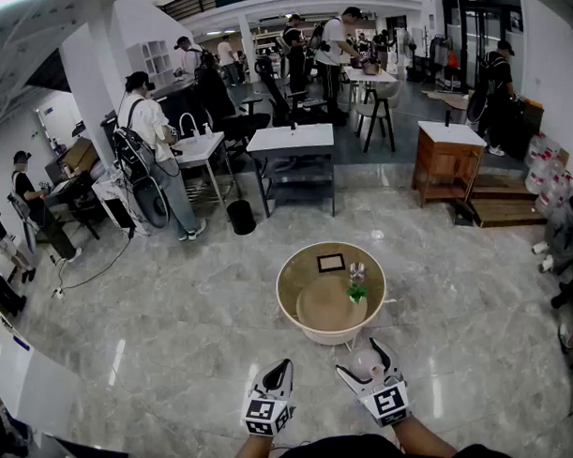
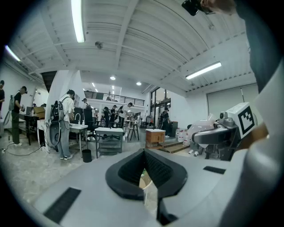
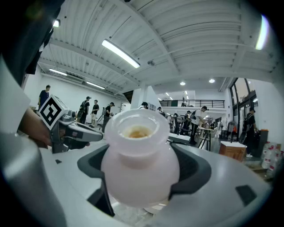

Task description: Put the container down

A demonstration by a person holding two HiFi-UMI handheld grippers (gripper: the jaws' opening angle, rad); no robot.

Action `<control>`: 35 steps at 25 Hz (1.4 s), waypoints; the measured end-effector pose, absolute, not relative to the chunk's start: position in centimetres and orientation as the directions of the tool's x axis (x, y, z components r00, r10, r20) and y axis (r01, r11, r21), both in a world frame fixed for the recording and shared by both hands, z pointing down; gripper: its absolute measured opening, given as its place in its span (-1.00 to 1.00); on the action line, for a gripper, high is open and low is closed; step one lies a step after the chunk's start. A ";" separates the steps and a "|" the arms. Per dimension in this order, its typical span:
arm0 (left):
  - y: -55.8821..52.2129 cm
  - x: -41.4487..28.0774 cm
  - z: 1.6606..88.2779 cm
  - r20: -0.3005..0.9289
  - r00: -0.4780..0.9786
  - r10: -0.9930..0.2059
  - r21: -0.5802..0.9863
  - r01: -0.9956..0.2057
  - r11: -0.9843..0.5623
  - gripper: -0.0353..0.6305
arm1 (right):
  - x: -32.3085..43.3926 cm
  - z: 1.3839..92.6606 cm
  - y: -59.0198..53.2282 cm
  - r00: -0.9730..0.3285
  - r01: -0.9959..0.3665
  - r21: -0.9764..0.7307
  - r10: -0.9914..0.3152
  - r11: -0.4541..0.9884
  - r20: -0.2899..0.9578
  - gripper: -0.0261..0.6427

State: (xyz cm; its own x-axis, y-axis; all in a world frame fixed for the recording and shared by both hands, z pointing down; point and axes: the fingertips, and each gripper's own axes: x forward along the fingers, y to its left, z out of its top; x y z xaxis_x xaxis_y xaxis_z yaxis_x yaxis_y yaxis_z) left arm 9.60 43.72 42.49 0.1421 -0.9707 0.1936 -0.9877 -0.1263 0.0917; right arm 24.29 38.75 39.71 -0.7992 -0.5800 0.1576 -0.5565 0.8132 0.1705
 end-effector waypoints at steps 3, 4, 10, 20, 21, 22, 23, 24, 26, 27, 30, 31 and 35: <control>44.0 8.0 42.5 0.180 0.137 -0.974 0.118 -0.986 -0.117 -0.92 | 22.5 39.5 38.4 -0.803 -0.553 0.177 -0.577 0.814 0.147 0.30; 44.2 7.4 42.6 0.182 0.133 -0.974 0.122 -0.986 -0.111 -0.92 | 22.1 39.5 38.5 -0.804 -0.550 0.185 -0.576 0.814 0.148 0.30; 46.0 5.3 43.5 0.201 0.118 -0.972 0.135 -0.987 -0.092 -0.92 | 20.1 39.2 39.5 -0.810 -0.535 0.220 -0.569 0.816 0.142 0.30; 42.9 2.2 44.6 0.211 0.120 -0.970 0.142 -0.986 -0.091 -0.92 | 17.0 39.0 36.8 -0.816 -0.554 0.137 -0.569 0.821 0.108 0.30; 41.9 1.9 44.6 0.210 0.119 -0.970 0.141 -0.986 -0.090 -0.92 | 16.7 38.7 36.0 -0.819 -0.550 0.141 -0.565 0.823 0.102 0.30; 40.7 1.7 44.6 0.209 0.118 -0.971 0.141 -0.986 -0.089 -0.92 | 16.3 38.5 35.0 -0.821 -0.547 0.144 -0.562 0.824 0.096 0.30; 39.5 1.4 44.6 0.209 0.117 -0.971 0.141 -0.986 -0.088 -0.92 | 16.0 38.5 33.8 -0.823 -0.547 0.145 -0.561 0.825 0.089 0.30; 38.2 1.2 44.6 0.209 0.117 -0.971 0.141 -0.986 -0.089 -0.92 | 15.7 38.5 32.5 -0.823 -0.548 0.143 -0.562 0.824 0.082 0.30; 35.6 0.6 44.4 0.207 0.123 -0.971 0.136 -0.986 -0.096 -0.92 | 15.0 38.5 29.9 -0.822 -0.551 0.136 -0.564 0.824 0.085 0.30; 34.3 0.3 44.4 0.206 0.125 -0.971 0.130 -0.987 -0.099 -0.92 | 14.6 38.5 28.7 -0.821 -0.551 0.131 -0.564 0.824 0.092 0.30; 30.4 -0.9 44.1 0.200 0.118 -0.973 0.116 -0.989 -0.096 -0.92 | 13.7 38.6 25.1 -0.820 -0.550 0.130 -0.563 0.825 0.101 0.30; 29.2 -1.1 43.9 0.197 0.116 -0.974 0.117 -0.989 -0.094 -0.92 | 13.5 38.6 23.8 -0.822 -0.547 0.135 -0.561 0.826 0.103 0.30; 25.0 -2.0 43.6 0.203 0.104 -0.974 0.110 -0.991 -0.082 -0.92 | 12.8 38.2 19.2 -0.825 -0.543 0.134 -0.557 0.829 0.099 0.30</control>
State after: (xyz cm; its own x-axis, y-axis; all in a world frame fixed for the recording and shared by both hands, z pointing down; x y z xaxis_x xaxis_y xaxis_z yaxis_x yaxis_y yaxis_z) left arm -1.96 25.02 43.59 0.1035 -0.9737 0.2029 -0.9905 -0.0824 0.1097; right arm 12.78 19.22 38.17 -0.8248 -0.5567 0.0988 -0.5433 0.8288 0.1343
